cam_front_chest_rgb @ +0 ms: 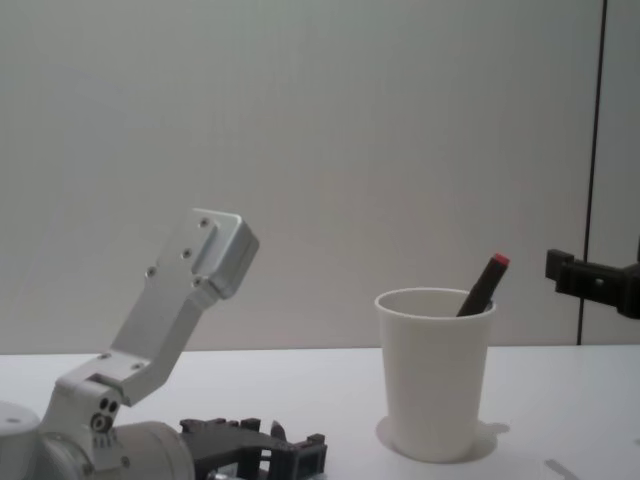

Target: Place the pen into the pen holder.

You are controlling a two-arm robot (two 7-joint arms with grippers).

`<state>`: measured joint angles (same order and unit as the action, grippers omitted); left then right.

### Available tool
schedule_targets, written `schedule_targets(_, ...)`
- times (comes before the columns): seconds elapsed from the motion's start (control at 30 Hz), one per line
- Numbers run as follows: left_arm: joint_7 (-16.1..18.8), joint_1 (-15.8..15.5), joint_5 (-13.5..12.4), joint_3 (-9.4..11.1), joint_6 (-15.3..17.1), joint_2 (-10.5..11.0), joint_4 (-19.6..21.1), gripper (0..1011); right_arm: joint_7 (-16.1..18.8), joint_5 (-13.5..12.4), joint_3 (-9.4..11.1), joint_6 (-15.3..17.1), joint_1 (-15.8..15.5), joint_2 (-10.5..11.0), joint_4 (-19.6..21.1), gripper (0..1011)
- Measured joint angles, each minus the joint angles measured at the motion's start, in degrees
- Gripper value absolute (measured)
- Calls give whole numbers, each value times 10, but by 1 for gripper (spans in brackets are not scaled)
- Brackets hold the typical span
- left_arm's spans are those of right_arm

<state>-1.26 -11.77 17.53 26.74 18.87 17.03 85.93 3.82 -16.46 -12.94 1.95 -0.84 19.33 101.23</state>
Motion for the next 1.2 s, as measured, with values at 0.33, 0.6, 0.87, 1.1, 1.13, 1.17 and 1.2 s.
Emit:
schedule_targets(0.33,0,0,0,0,0,0,0,588,0,0,0,0,0,0,0,1001)
schedule_targets(0.6,0,0,0,0,1,0,-1,539,0,0,0,0,0,0,0,1001)
schedule_targets(0.87,0,0,0,0,1,0,-1,485,0,0,0,0,0,0,0,1001)
schedule_targets(1.1,0,0,0,0,1,0,-1,441,0,0,0,0,0,0,0,1001)
schedule_targets(1.13,0,0,0,0,1,0,-1,438,0,0,0,0,0,0,0,1001)
schedule_targets(1.17,0,0,0,0,1,0,-1,425,0,0,0,0,0,0,0,1001)
schedule_targets(1.2,0,0,0,0,1,0,-1,419,0,0,0,0,0,0,0,1001)
